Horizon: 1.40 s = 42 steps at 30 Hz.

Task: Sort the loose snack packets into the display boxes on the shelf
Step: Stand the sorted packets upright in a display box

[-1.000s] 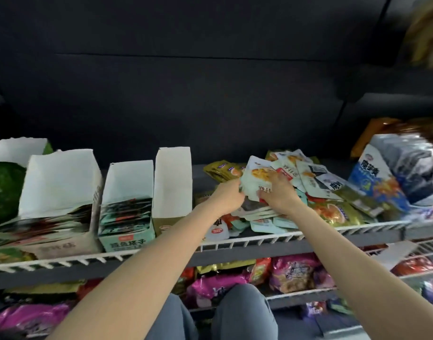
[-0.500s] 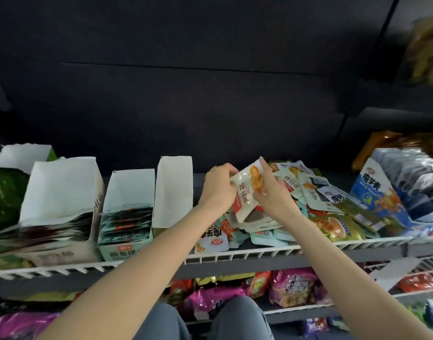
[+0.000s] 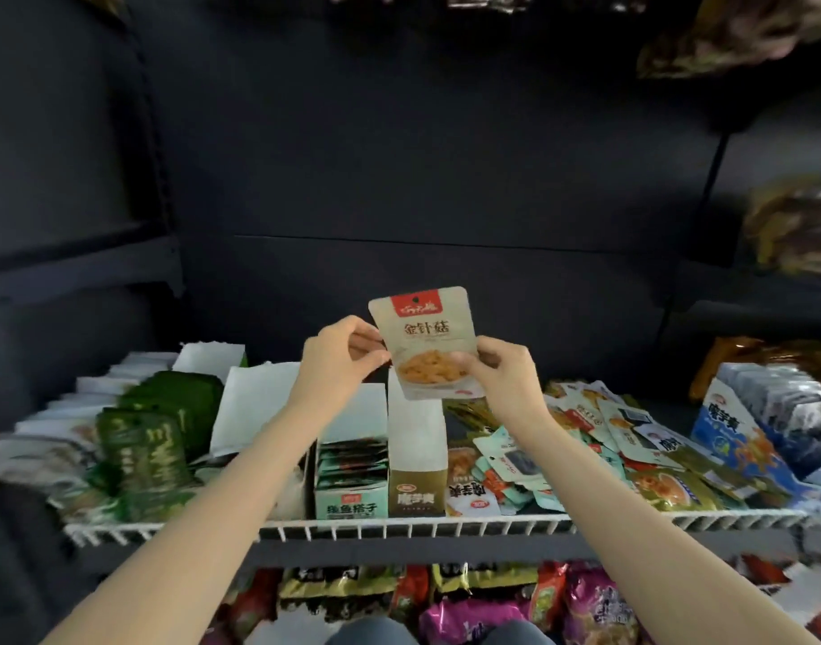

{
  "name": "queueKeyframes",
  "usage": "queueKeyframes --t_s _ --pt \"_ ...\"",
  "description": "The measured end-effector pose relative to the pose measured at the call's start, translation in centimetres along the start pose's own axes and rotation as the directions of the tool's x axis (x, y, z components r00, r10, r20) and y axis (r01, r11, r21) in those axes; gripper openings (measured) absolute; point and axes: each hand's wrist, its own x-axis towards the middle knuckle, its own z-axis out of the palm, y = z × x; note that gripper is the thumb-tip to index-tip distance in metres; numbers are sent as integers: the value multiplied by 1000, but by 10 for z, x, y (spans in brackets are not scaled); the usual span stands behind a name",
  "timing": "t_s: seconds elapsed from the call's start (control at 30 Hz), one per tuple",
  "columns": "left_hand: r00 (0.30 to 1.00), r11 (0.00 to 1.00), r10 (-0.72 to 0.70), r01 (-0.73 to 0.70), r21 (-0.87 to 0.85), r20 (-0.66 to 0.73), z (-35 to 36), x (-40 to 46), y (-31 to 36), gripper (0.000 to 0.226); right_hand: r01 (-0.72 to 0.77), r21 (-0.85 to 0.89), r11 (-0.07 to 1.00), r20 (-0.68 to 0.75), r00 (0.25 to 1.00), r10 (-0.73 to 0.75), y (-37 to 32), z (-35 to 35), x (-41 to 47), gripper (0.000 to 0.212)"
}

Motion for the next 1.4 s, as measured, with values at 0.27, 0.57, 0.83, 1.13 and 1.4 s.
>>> queueKeyframes --t_s 0.27,0.57,0.83,1.13,1.4 --pt "982 999 -32 26 -32 -184 -93 -24 -41 12 -92 370 924 224 975 7 -45 96 -12 23" --pt "975 976 -88 126 180 -206 -133 -44 -84 8 -3 135 991 318 947 -40 -53 161 -22 23" --pt "997 868 -13 -28 495 79 -127 -51 -90 9 205 -152 967 371 919 -136 -46 159 -23 9" --pt "985 917 -38 -33 398 169 -104 -50 -74 13 -34 23 999 523 852 17 -46 130 -21 36" --pt "997 994 34 -41 98 73 0 -27 -27 16 -99 -134 986 141 983 118 25 43 -11 26"
